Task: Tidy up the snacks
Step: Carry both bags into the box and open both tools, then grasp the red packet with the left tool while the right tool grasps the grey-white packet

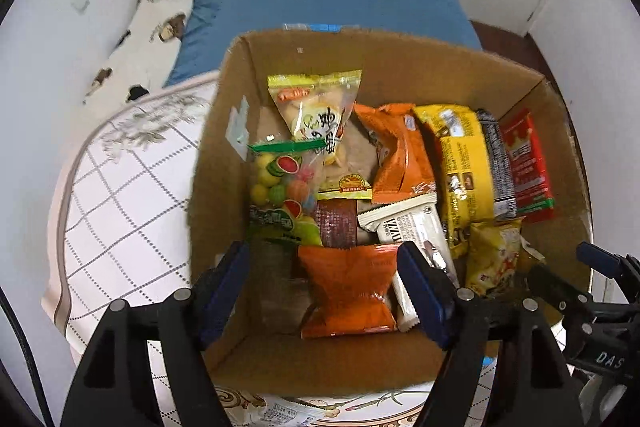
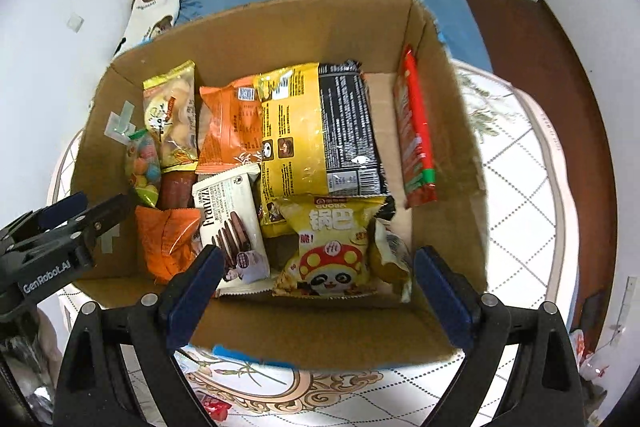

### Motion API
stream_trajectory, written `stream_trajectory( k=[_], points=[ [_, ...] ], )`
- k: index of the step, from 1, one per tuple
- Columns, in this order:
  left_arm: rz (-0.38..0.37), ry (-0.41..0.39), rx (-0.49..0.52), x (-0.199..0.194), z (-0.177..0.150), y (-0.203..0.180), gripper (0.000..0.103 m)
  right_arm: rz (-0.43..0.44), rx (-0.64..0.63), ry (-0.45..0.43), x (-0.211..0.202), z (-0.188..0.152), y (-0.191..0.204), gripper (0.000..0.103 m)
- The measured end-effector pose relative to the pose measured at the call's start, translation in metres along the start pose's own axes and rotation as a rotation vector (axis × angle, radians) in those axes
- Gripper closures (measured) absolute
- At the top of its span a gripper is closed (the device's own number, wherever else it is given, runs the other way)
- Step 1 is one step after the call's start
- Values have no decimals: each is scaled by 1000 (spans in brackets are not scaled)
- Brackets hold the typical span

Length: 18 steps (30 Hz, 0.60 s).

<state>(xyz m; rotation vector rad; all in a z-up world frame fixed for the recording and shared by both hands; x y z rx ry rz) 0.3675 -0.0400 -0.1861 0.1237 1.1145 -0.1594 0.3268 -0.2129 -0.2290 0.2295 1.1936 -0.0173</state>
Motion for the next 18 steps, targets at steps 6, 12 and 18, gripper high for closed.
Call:
stream_trajectory(
  k=[6, 12, 18],
  points=[
    [3, -119, 10, -39, -10, 0, 28, -14, -24, -92, -36, -11, 2, 5],
    [15, -247, 7, -81, -20, -2, 28, -22, -50, -192, -79, -22, 9, 5],
    [-3, -315, 0, -115, -36, -9, 28, -27, -60, -291, -121, -38, 14, 5]
  ],
)
Point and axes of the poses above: each gripper's, at about its wrist camera, not at the fingertips, and x roughly the way its jaws point, y to its left, z to its top, the point moved 2 cm from there along x, roughly the way its jaws point, and after that the axes turned 10 degrees about -y, right-handed, at the moved point
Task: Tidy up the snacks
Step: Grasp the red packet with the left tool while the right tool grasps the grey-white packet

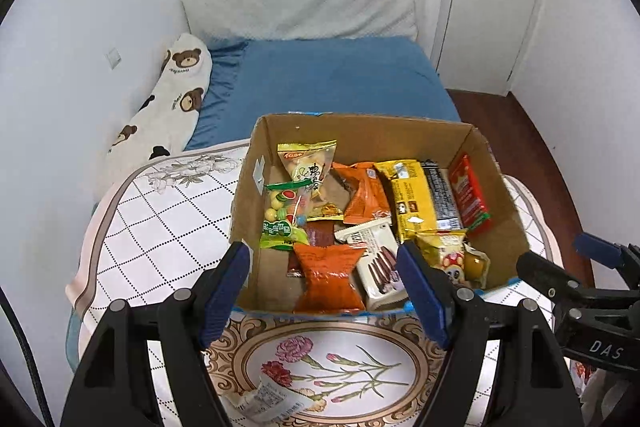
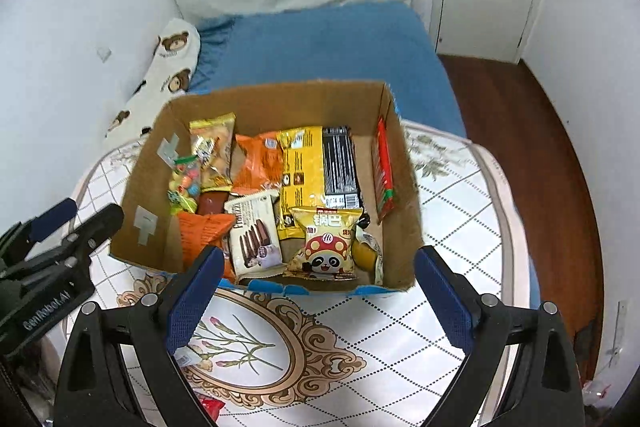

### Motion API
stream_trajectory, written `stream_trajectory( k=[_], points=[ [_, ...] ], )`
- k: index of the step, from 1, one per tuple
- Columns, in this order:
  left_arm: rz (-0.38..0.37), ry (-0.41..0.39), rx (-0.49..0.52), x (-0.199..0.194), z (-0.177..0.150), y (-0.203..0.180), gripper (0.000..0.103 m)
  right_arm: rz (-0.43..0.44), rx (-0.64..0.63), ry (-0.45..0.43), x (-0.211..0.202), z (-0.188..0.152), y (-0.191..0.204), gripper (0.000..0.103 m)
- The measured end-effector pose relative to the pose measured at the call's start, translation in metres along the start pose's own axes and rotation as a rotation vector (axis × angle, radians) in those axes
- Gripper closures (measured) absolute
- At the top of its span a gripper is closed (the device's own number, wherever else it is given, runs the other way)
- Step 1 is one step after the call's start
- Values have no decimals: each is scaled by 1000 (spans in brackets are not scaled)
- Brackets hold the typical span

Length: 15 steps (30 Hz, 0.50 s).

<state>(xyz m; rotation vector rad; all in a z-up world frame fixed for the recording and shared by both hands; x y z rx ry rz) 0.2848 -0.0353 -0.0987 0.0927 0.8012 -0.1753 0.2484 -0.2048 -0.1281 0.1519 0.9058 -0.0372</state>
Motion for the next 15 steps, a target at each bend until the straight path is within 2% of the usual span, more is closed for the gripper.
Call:
stream_trajectory(
  k=[9, 12, 15],
  points=[
    [-34, -52, -20, -40, -3, -10, 28, 30, 15, -73, -50, -5, 5, 5],
    [-28, -40, -23, -44, -9, -7, 28, 73, 45, -40, -51, -14, 5, 5],
    [0, -2, -27, -45, -26, 7, 28, 145, 99, 50, -37, -35, 8, 5]
  ],
)
Point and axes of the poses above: each gripper's, at about its wrist camera, not at the fingertips, and x roughly the way its jaws point, y to its left, z to its top, the point moved 2 cm from there along x, roughly the way its jaws point, and after that the axes turned 10 degrees about -y, right-handed, at the moved point
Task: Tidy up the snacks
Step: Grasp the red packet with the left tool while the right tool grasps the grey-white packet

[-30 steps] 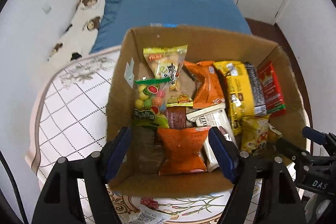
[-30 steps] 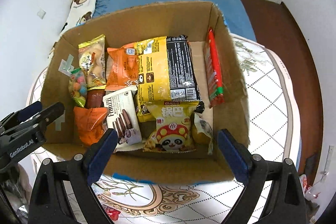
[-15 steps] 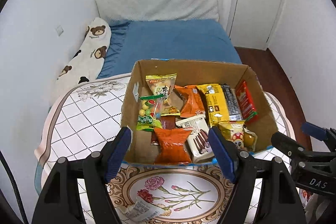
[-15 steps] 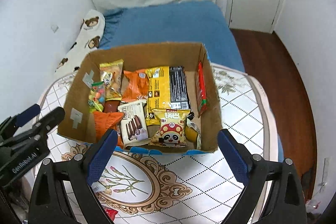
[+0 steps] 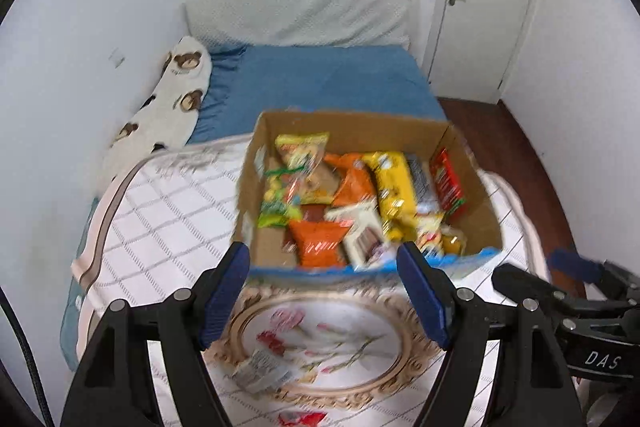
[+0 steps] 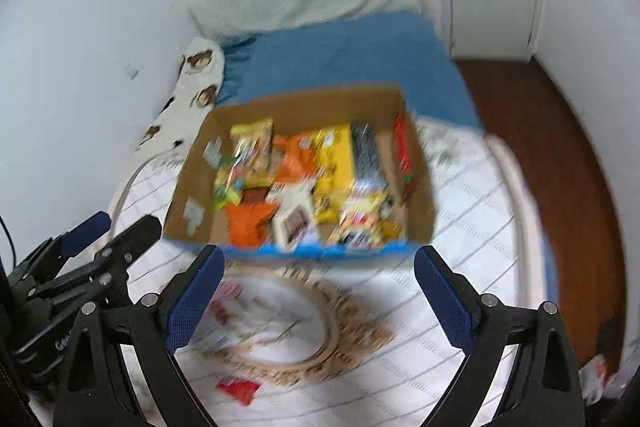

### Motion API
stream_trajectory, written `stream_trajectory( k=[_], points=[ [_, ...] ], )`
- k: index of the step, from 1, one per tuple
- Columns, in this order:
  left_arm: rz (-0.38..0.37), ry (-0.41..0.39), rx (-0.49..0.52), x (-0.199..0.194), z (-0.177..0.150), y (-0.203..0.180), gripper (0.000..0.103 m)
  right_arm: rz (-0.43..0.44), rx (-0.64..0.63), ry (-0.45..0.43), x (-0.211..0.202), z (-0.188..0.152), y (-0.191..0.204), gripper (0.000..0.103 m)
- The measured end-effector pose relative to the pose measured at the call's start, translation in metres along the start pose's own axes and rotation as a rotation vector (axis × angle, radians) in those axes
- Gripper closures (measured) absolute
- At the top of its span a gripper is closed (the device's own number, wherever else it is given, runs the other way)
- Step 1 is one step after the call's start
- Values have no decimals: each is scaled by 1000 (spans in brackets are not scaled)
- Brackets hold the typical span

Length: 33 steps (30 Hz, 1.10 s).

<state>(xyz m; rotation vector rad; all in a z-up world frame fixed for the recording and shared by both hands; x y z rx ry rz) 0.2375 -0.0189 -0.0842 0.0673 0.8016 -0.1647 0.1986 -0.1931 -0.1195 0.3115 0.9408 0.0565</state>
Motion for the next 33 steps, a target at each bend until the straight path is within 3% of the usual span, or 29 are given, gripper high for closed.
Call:
stream_trajectory(
  k=[5, 9, 10, 14, 19, 25, 27, 30, 33],
  points=[
    [124, 89, 57, 9, -53, 42, 28, 87, 121, 201, 48, -78, 8, 7],
    [189, 240, 100, 31, -110, 88, 28, 127, 180, 359, 90, -154, 31, 26],
    [197, 261, 107, 35, -120, 95, 28, 131, 192, 392, 100, -172, 38, 27],
    [240, 338, 149, 49, -160, 127, 28, 159, 267, 449, 125, -210, 59, 27],
    [294, 353, 205, 61, -186, 156, 28, 176, 378, 440, 155, -219, 92, 27],
    [327, 342, 230, 64, -190, 180, 28, 141, 478, 451, 206, -209, 124, 27],
    [316, 344, 231, 63, -192, 184, 28, 96, 453, 460, 221, -211, 132, 31],
    [281, 351, 234, 62, -196, 181, 28, 67, 379, 449, 221, -208, 137, 48],
    [216, 371, 209, 60, -200, 170, 28, 40, 307, 418, 199, -199, 126, 49]
  ],
)
Point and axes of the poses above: each gripper's, at about its wrist camera, not at the fingertips, and x roughly the way its jaws point, y to its left, z to its top, the point moved 2 cm from there along x, roughly the way its jaws point, and after that the axes turned 10 degrees about -y, right-handed, at the moved point
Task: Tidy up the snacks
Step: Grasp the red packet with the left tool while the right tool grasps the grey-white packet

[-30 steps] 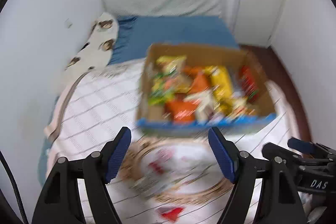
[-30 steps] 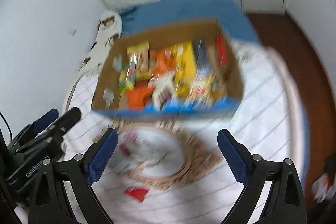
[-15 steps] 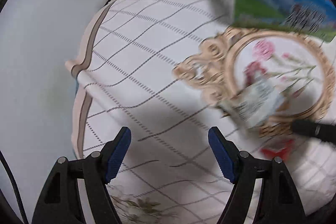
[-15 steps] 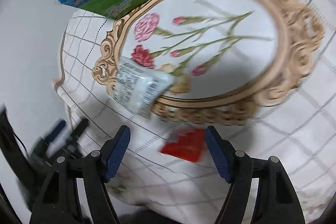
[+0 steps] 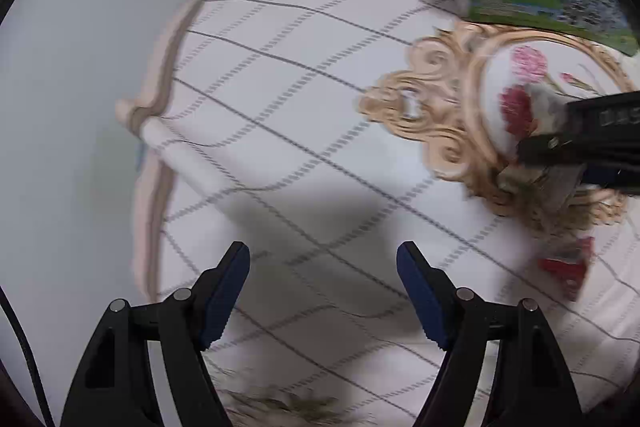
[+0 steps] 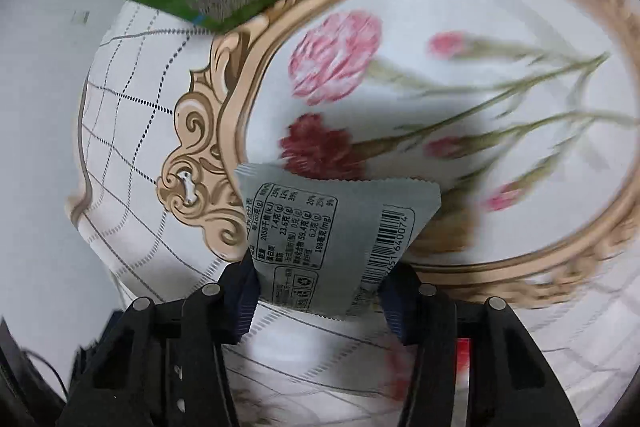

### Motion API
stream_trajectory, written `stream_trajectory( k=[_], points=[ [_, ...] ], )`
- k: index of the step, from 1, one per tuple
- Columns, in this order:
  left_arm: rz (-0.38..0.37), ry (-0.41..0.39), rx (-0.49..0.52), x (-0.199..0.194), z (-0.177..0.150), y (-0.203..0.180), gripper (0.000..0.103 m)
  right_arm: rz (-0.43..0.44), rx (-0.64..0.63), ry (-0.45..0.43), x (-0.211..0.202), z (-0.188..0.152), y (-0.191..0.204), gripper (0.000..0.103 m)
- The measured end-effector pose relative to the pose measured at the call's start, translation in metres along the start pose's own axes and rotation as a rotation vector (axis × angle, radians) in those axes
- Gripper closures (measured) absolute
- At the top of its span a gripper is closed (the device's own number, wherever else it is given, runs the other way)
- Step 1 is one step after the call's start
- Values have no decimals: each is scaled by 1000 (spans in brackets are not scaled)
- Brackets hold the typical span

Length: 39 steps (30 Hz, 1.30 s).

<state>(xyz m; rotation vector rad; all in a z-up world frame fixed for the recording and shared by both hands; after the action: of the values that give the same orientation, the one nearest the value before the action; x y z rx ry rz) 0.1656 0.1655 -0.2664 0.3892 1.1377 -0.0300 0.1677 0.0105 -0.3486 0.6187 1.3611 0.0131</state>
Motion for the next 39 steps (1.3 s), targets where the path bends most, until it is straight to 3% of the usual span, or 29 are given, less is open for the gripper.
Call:
stream_trajectory(
  k=[7, 9, 13, 18, 25, 29, 33, 39],
  points=[
    [-235, 99, -51, -9, -2, -62, 28, -119, -114, -29, -73, 9, -63, 49],
    [-322, 164, -82, -5, -2, -86, 28, -176, -158, -12, -86, 4, -89, 49],
    [-437, 270, -163, 8, -3, -120, 28, -220, -177, 35, -91, -5, -139, 49],
    [-514, 380, -251, 25, -5, -149, 28, -213, -199, 68, -76, -8, -170, 49],
    [-479, 399, -251, 19, -4, -185, 28, -155, -199, 80, -69, -1, -188, 49],
    [-396, 364, -235, 16, 1, -209, 44, -146, -227, 85, -67, 5, -193, 48],
    [-338, 325, -197, 11, 7, -221, 46, -155, -271, 82, -64, 6, -192, 48],
    [-310, 301, -175, 9, 7, -224, 46, -175, -296, 69, -64, 7, -194, 47]
  ],
)
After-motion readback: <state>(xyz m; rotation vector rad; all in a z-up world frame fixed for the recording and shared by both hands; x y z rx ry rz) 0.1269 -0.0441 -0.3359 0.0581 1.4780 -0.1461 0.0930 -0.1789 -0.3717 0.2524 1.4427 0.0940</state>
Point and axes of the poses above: each gripper's, at about its wrist camera, not at the fingertips, and x roughly the way its jaws point, y to its left, z to its top, the point moved 2 cm from there along x, roughly the way its jaws point, and after that the axes turned 10 degrees about -y, right-handed, at the moved point
